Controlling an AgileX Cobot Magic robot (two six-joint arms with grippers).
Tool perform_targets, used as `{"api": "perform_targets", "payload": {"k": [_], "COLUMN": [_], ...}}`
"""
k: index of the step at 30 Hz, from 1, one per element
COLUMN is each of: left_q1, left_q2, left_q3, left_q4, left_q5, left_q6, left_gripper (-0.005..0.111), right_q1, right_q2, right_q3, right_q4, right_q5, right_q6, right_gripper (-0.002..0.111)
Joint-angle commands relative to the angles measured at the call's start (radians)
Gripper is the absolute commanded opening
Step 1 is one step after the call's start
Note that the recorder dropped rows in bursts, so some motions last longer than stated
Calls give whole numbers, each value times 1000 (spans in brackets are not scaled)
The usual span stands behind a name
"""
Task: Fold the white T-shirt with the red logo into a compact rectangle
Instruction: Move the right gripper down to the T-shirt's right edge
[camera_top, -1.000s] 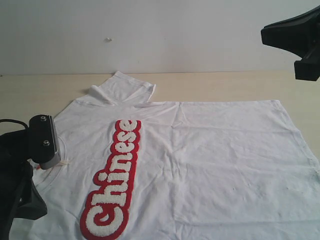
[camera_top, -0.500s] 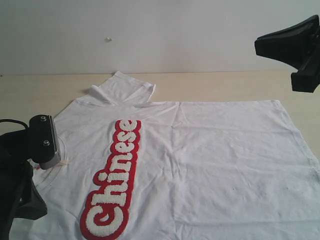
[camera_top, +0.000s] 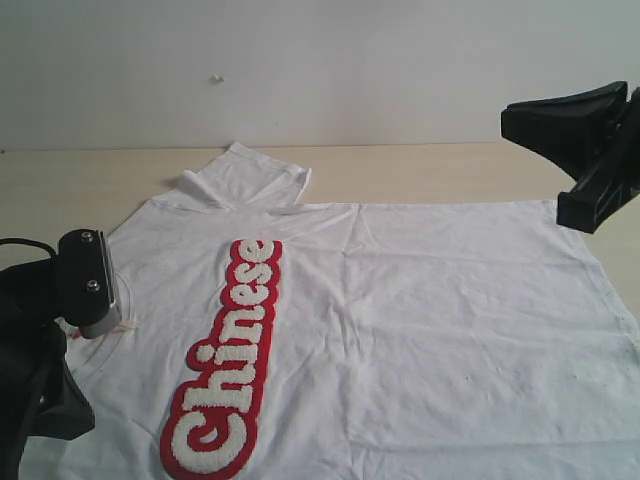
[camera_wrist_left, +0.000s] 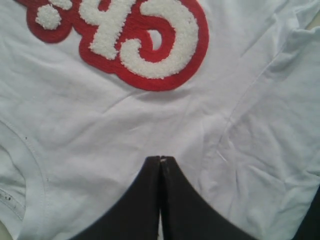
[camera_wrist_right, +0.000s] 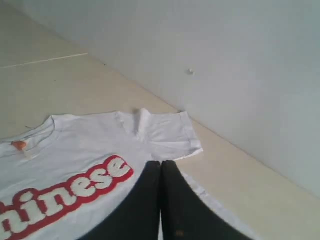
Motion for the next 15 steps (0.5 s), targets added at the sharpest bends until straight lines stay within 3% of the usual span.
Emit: {"api": "perform_targets", "payload": {"k": [1, 8, 15], "left_q1": [-4, -4, -4], "left_q2": [2, 2, 2], "left_q3": [-5, -5, -5], "left_q4": [-7, -7, -7], "left_q5": [-7, -7, -7], "left_q6": [3, 3, 3], "left_gripper": [0, 0, 0], "right_q1": [1, 1, 19], "right_q2": [-1, -2, -3], "right_q3": [57, 125, 116], "right_q4": [182, 351, 436], "right_q5": [39, 220, 505], "right_q6": [-252, -884, -1113], "right_gripper": [0, 0, 0]}}
